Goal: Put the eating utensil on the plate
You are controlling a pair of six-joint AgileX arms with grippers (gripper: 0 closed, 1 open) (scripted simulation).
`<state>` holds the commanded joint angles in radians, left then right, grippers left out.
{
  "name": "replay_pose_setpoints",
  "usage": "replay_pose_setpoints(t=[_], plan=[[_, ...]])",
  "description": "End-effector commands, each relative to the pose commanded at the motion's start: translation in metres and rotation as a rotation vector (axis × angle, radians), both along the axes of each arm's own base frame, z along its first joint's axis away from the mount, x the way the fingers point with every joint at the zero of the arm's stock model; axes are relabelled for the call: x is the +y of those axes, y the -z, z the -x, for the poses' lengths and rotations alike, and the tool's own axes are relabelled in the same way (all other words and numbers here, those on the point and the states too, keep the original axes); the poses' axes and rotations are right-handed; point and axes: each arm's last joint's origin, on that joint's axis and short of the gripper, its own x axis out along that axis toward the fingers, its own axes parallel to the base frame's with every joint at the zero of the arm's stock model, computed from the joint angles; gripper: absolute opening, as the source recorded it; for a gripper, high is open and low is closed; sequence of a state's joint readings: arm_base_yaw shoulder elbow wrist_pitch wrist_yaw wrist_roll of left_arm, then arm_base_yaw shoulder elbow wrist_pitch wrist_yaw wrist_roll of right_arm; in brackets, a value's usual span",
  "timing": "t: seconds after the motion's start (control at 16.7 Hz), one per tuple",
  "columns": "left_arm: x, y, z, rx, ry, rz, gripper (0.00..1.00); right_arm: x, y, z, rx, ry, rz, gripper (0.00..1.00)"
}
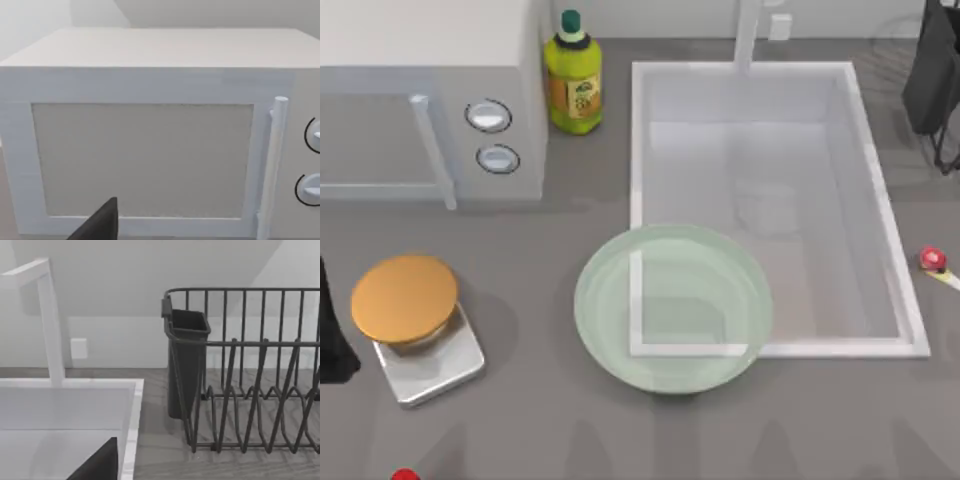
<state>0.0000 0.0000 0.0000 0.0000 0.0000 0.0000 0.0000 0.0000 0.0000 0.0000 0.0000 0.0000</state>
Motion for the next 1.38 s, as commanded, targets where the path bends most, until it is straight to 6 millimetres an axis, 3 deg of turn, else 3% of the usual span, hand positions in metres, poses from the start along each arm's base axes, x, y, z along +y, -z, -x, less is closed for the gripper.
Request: replay_pose_setpoints(t=[0.24, 0.6, 0.9, 1.14, 1.38], plan=[[0.0, 0.0, 0.0, 0.0, 0.0, 0.0, 1.0, 0.0, -0.006, 0.0, 0.023, 0.002, 0.018, 1.0], [0.0, 0.0, 0.0, 0.0, 0.0, 0.0, 1.0, 0.0, -0.055, -0.017, 0.3, -0.023, 0.181, 1.0], [0.0, 0.0, 0.0, 0.0, 0.0, 0.0, 1.0, 0.0, -0.08, -0.081, 0.761, -0.14, 0.354, 1.0], [0.0, 0.0, 0.0, 0.0, 0.0, 0.0, 1.0, -0.002, -0.073, -0.145, 1.104, -0.293, 0.46, 1.0], [0.0, 0.0, 0.0, 0.0, 0.0, 0.0, 1.0, -0.004, -0.057, -0.198, 1.331, -0.444, 0.532, 1.0]])
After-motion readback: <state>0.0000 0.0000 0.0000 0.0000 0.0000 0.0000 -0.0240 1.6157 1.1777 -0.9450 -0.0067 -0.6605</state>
